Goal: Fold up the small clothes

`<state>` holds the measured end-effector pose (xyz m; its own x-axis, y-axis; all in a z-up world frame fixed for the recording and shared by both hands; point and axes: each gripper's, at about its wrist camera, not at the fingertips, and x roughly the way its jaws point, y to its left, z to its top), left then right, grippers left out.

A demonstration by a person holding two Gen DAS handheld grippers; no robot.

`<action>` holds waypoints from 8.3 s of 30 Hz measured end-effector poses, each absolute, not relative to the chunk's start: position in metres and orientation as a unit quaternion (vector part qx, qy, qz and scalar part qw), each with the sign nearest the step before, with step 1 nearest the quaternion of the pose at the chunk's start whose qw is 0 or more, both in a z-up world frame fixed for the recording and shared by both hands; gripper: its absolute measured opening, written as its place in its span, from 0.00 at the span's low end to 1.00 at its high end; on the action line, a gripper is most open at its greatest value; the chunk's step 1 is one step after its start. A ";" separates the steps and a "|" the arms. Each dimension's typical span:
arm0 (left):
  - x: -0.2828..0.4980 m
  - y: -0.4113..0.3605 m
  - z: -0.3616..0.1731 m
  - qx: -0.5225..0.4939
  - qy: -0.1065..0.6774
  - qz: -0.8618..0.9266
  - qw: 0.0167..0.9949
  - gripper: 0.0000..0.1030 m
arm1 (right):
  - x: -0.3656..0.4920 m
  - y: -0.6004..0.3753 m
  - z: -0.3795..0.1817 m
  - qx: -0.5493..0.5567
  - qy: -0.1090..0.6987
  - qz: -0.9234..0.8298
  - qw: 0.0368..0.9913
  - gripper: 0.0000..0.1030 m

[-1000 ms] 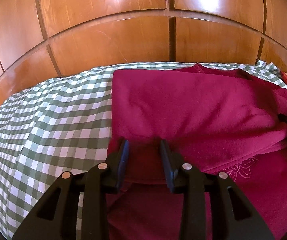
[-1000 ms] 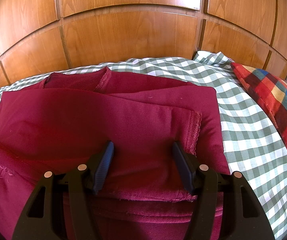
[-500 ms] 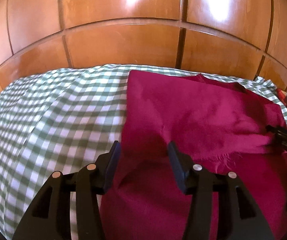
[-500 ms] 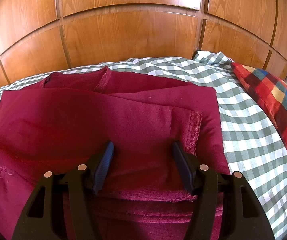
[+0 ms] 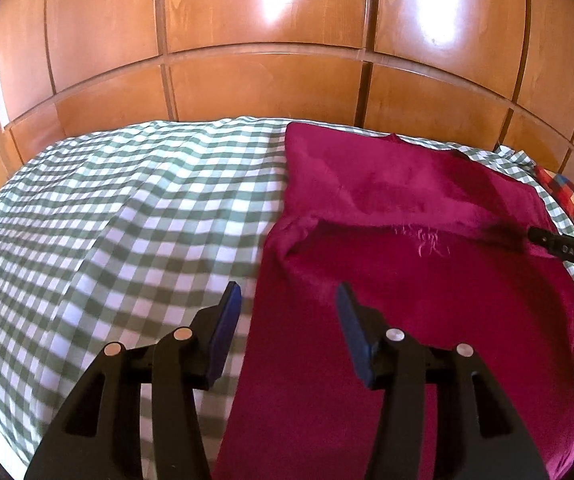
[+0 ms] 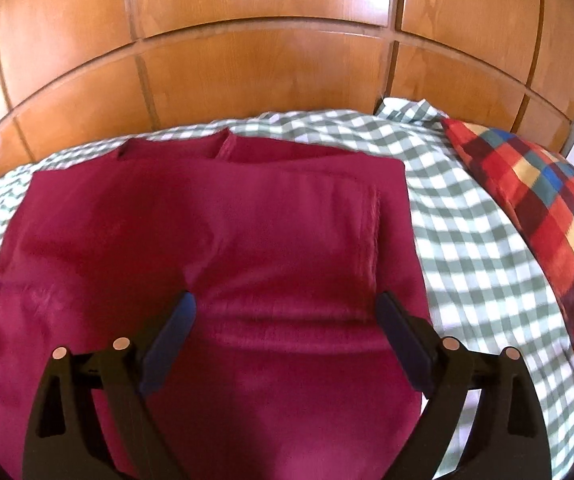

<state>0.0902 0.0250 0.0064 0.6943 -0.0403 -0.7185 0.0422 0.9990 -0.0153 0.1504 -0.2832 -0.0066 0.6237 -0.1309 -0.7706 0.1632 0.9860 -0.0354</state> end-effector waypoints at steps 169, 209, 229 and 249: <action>0.103 0.095 0.080 -0.107 0.335 -0.214 0.911 0.07 | 0.053 -0.346 0.117 0.053 0.358 -0.026 0.932 0.08; 0.075 0.091 -0.019 -0.113 0.446 -0.196 0.866 0.49 | -0.008 -0.357 0.006 0.140 0.481 0.029 0.865 0.41; 0.048 0.086 -0.008 -0.040 0.460 -0.217 0.860 0.06 | -0.028 -0.350 -0.001 0.085 0.511 0.010 0.855 0.06; 0.086 0.105 0.021 -0.066 0.426 -0.135 0.892 0.42 | -0.002 -0.328 0.047 0.068 0.454 -0.018 0.888 0.71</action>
<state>0.0858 0.1047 0.0213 0.6009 -0.2971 -0.7421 0.1844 0.9548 -0.2330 -0.0023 -0.3280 0.0473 0.5871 0.0291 -0.8090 0.0947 0.9900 0.1044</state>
